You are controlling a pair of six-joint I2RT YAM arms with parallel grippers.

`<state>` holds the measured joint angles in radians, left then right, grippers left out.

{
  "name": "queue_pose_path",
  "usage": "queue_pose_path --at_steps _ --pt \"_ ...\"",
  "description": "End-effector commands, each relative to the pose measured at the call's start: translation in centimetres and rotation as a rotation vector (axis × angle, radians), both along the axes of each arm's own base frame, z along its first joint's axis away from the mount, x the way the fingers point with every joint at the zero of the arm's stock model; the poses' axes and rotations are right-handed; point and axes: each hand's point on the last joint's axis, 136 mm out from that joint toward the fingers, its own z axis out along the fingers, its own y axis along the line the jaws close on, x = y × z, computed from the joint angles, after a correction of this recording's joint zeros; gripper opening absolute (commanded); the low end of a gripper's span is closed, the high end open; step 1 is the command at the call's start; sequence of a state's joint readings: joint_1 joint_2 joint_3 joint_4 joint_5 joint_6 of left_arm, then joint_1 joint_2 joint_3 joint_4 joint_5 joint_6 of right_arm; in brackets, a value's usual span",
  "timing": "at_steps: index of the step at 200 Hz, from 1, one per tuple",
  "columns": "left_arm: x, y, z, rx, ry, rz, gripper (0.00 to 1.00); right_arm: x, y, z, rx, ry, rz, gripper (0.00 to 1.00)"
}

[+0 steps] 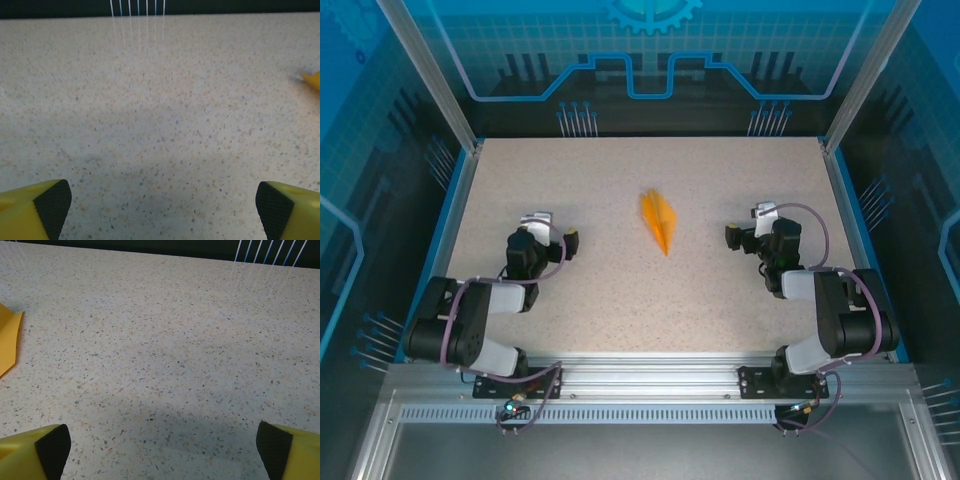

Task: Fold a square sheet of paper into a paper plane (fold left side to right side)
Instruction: Reset both arms

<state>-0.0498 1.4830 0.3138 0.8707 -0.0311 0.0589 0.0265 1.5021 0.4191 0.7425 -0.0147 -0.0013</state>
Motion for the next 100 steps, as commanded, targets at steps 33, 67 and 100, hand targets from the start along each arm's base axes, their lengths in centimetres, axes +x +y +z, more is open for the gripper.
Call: queue_pose_path --at_steps 33,67,100 --pt "2.1 2.1 0.9 -0.085 0.017 0.054 0.99 0.4 0.4 0.6 -0.019 -0.022 0.007 1.00" --pt "2.1 2.0 0.8 -0.082 0.019 0.054 0.99 0.4 0.4 0.6 -0.022 -0.021 0.006 1.00" --pt "2.1 2.0 0.8 -0.081 0.020 0.054 0.99 0.4 0.5 0.6 -0.022 -0.020 0.007 1.00"
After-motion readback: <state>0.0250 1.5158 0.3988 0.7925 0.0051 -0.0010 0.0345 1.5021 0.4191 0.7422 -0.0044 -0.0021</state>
